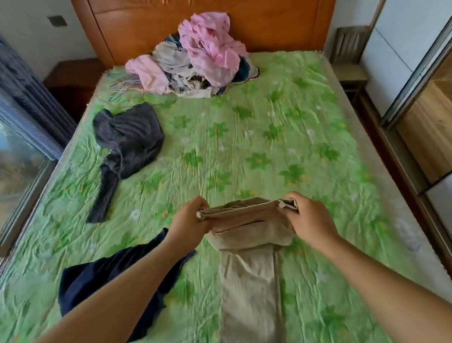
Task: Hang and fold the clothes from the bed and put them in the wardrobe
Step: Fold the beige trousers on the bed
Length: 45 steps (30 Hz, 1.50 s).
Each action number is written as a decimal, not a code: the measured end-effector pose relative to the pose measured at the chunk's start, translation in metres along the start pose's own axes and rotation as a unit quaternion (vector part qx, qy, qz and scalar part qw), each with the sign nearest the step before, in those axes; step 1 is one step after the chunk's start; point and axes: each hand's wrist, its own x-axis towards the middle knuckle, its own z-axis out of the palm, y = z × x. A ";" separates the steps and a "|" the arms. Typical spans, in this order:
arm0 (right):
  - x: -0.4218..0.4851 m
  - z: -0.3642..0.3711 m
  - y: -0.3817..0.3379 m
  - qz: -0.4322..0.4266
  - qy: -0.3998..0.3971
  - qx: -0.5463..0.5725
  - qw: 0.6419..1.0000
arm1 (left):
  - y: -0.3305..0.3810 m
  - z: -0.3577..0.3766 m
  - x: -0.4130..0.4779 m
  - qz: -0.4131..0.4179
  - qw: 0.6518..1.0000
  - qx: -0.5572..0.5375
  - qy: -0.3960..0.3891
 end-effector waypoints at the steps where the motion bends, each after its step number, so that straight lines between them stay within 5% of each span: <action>1: 0.009 0.006 0.004 0.013 -0.006 0.010 1.000 | -0.005 0.006 0.011 -0.009 1.000 -0.011 0.001; 6: 0.114 0.012 0.002 0.038 -0.035 0.045 0.998 | 0.002 0.004 0.110 0.004 0.993 -0.113 0.016; 9: 0.184 0.010 -0.006 0.082 -0.092 0.174 0.977 | 0.017 0.000 0.185 0.038 0.981 -0.188 0.005; 11: 0.202 0.023 0.002 0.072 -0.100 0.125 0.984 | 0.010 0.016 0.212 0.029 0.985 -0.170 -0.004; 16: 0.142 0.112 0.075 0.033 -0.192 -0.103 0.975 | -0.076 0.114 0.174 -0.061 0.993 -0.040 -0.095; 20: 0.061 0.183 0.140 0.132 -0.323 -0.096 0.932 | -0.164 0.177 0.105 -0.166 0.968 0.034 -0.187; 25: -0.024 0.251 0.193 0.232 -0.395 -0.041 0.888 | -0.238 0.228 0.026 -0.268 0.924 0.063 -0.265; 30: -0.076 0.308 0.223 0.340 -0.377 0.056 0.859 | -0.273 0.265 -0.016 -0.350 0.901 -0.049 -0.253; 37: -0.100 0.343 0.228 0.401 -0.190 0.072 0.893 | -0.292 0.295 -0.037 -0.414 0.879 -0.179 -0.155; 45: -0.138 0.352 0.228 0.415 -0.256 0.134 0.863 | -0.303 0.300 -0.063 -0.437 0.852 -0.243 -0.158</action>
